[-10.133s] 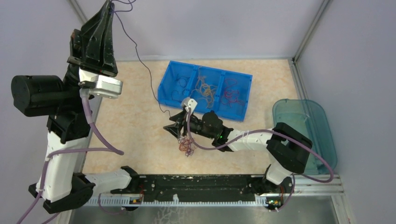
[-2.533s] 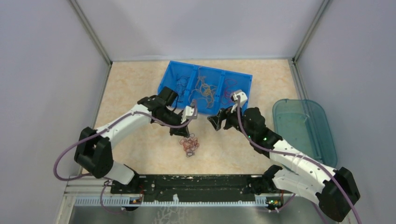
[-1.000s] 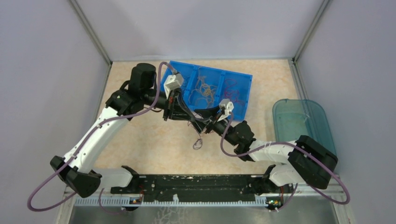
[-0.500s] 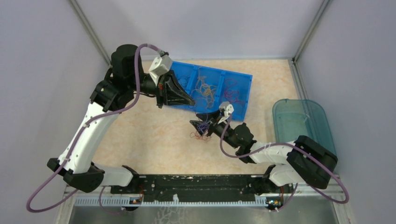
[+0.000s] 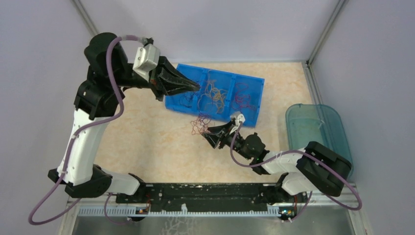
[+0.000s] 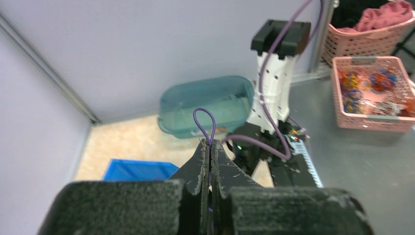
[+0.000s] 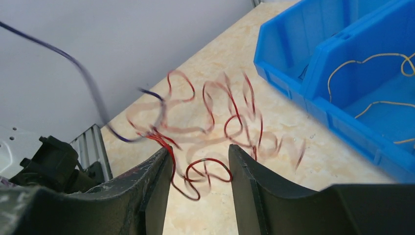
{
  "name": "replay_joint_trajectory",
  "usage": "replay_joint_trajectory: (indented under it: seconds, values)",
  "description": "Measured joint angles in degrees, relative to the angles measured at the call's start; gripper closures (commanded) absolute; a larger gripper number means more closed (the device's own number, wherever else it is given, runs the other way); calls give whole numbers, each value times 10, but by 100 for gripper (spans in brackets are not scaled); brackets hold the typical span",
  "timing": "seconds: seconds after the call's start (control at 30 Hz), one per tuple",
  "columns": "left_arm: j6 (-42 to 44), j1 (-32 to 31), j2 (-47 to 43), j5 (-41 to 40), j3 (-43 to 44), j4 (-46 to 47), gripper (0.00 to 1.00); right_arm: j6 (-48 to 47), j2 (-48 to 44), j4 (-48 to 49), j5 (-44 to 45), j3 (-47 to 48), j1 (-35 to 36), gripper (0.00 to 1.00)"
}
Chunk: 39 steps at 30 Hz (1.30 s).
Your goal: Untangle the cables
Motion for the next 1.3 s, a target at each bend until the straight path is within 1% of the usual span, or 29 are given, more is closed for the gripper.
replay_joint_trajectory:
  seconds: [0.3,0.4,0.47,0.57,0.7,0.77,0.9,1.0,1.17,1.3]
  values:
    - [10,0,1,-59,88,49,100,31,50,12,-6,-3,8,56]
    - [21,0,-3,-72,98,59,100,38,51,17,-8,-7,9,56]
    - [34,0,-10,-79,93,60,100,38,36,10,-6,-14,9,56]
    - [65,0,-31,-99,61,63,100,27,-23,-43,-3,-14,10,53]
    - [116,0,-54,-141,18,74,100,14,-99,-103,2,-14,11,45]
    - [148,0,-60,-179,0,80,100,9,-132,-133,8,-14,11,43]
    - [196,0,-63,-268,-41,100,100,-3,-193,-195,32,-14,11,42]
    - [221,0,-58,-327,-72,119,100,-11,-220,-225,55,-14,11,41]
    - [250,8,-54,-418,-167,170,100,-17,-231,-266,94,-13,11,41]
    - [251,42,-42,-460,-254,211,100,-17,-233,-291,120,-12,11,41]
